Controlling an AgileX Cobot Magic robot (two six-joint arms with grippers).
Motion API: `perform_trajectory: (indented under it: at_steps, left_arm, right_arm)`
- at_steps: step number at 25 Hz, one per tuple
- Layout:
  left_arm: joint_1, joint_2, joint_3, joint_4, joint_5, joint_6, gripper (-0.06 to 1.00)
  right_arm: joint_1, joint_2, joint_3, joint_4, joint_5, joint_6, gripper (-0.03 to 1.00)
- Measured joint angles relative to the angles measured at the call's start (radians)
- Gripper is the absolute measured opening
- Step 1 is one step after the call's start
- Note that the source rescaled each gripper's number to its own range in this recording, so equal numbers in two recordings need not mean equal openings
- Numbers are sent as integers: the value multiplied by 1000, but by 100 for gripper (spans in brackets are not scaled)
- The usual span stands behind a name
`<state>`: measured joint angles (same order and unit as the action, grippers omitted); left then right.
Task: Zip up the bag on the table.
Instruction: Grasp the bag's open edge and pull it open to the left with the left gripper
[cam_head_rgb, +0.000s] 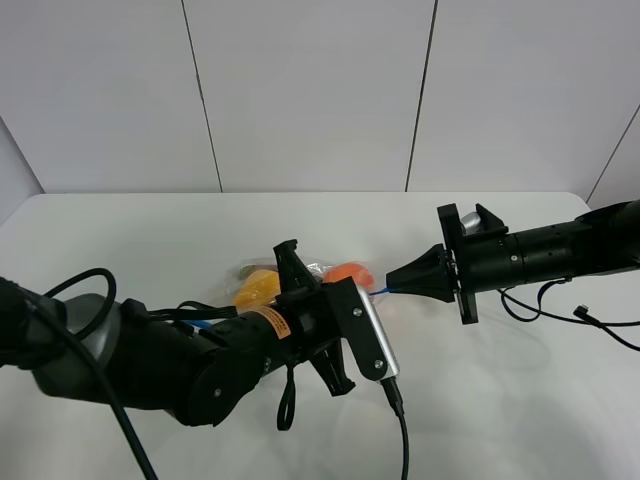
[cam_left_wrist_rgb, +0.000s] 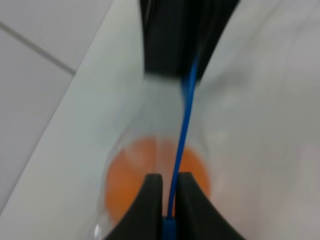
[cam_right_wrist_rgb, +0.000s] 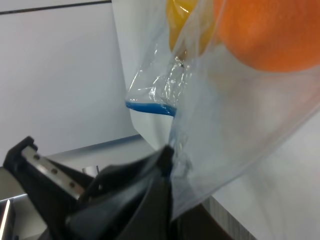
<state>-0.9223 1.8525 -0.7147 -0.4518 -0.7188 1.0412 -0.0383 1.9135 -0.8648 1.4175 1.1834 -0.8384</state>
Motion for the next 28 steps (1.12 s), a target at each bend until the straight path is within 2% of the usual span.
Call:
perform_trajectory:
  at_steps: [5, 9, 21, 28]
  left_arm:
    - [49, 0, 50, -17, -75, 10, 0]
    - [94, -1, 79, -14, -87, 17, 0]
    - [252, -1, 103, -14, -102, 143, 0]
    - [406, -1, 106, 38, -101, 172, 0]
  right_arm:
    - [0, 0, 0, 8, -4, 0, 0]
    - [0, 0, 0, 14, -4, 0, 0]
    - [0, 0, 0, 21, -1, 0, 0]
    - [0, 0, 0, 27, 5, 0, 0]
